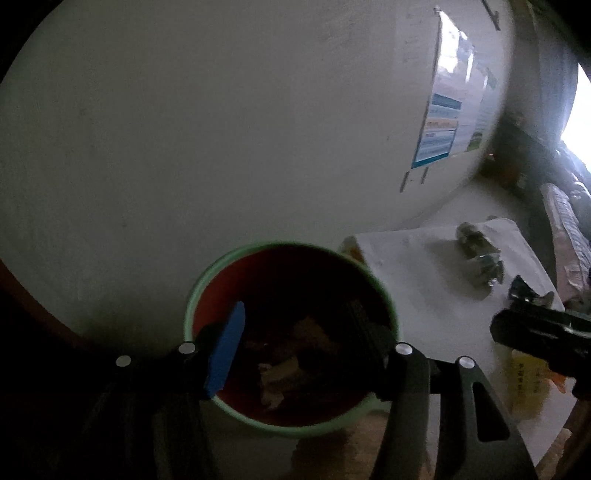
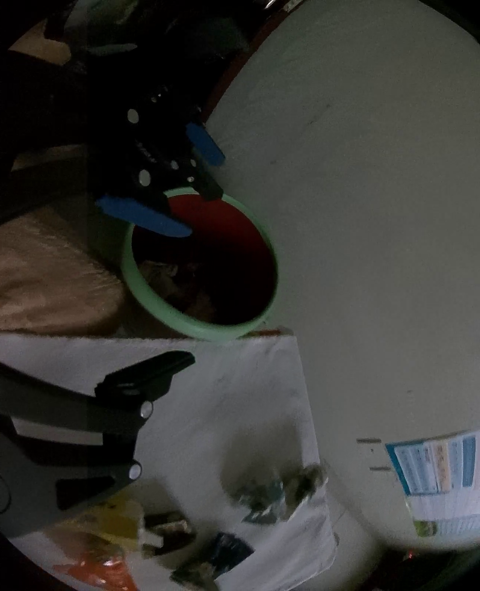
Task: Collect trash
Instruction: 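Move both grippers back over the remaining trash on the table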
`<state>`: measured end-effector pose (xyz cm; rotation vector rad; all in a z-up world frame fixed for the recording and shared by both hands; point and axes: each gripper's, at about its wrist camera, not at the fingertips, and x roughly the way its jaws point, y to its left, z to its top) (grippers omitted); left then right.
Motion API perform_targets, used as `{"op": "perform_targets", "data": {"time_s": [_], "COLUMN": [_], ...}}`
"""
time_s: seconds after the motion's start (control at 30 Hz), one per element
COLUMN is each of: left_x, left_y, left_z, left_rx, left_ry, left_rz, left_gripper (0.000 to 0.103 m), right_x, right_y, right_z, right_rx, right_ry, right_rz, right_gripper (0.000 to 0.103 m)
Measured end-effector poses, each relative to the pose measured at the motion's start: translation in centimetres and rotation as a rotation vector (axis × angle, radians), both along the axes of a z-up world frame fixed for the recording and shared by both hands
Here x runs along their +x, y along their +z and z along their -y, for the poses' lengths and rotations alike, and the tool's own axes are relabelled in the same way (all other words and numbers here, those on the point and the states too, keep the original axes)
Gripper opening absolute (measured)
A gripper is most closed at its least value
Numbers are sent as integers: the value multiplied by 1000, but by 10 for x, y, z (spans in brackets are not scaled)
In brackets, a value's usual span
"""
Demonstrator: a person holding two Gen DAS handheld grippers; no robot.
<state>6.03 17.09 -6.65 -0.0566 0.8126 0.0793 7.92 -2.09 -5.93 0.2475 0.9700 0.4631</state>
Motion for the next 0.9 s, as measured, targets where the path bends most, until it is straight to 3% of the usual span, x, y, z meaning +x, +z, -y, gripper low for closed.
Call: {"op": "perform_targets", "data": {"time_s": [0.2, 0.53, 0.9], "left_x": [-7, -22, -44], "left_y": [27, 52, 28], "left_z": [32, 101, 166], "left_rx": [-2, 9, 29], "left_ry": [-62, -195, -358], "left_rz": [56, 101, 20], "left_gripper": [55, 55, 55], "right_x": [-31, -70, -110], "right_y": [13, 7, -36], "right_z": [42, 124, 222], "right_rx": [-41, -89, -146], "right_ry": [-88, -282, -505], "right_rz": [63, 76, -13], "right_gripper": [65, 69, 69]}}
